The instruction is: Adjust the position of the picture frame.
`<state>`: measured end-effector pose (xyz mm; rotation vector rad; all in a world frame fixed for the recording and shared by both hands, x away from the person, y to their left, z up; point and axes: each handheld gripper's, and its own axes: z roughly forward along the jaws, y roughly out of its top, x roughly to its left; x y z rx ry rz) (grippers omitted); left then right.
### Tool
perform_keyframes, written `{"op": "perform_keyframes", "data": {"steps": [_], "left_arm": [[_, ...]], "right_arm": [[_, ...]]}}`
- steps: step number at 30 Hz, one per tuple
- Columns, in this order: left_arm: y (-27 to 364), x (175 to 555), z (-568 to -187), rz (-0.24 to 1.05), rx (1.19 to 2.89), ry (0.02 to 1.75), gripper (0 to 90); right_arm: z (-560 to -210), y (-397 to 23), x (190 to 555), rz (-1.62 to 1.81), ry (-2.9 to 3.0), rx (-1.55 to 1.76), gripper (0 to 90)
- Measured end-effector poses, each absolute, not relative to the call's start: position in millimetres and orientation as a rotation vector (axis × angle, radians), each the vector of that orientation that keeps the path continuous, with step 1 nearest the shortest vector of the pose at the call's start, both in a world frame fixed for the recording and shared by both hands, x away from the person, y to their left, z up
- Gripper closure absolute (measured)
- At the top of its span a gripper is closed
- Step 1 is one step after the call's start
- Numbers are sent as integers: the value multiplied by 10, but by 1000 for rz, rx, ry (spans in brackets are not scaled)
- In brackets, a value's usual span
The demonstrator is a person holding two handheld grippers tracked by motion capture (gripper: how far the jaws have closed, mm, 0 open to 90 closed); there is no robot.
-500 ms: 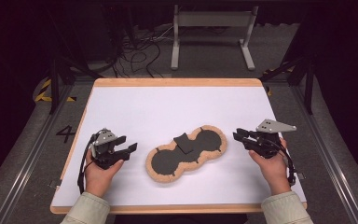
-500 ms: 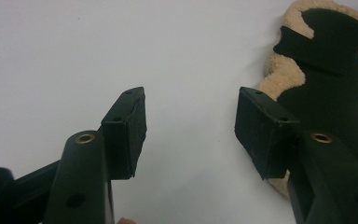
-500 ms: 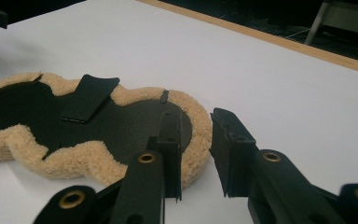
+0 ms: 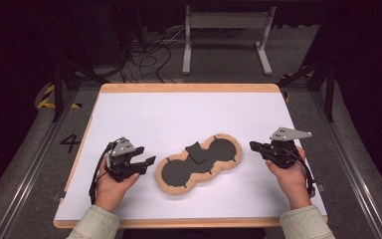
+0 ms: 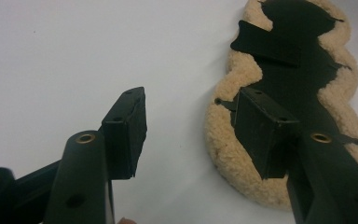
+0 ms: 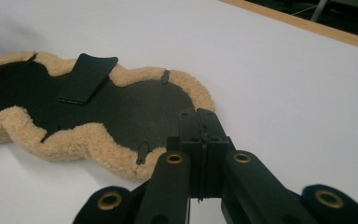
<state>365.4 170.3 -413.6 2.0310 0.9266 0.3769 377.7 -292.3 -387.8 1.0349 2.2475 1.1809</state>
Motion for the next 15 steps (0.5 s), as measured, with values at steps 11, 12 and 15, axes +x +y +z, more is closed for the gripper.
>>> {"op": "perform_keyframes", "data": {"steps": [11, 12, 15], "left_arm": [[1683, 3684, -4218, 340, 2090, 955, 539], [1692, 3686, -4221, 321, 2108, 933, 623], [1647, 3658, -4203, 289, 2136, 883, 811]], "right_arm": [[-3914, -2798, 3804, 1119, 2318, 1029, 900], [-3918, -2797, 3804, 1116, 2321, 1027, 900], [-3924, -2799, 3798, 1112, 2320, 1035, 900]]}}
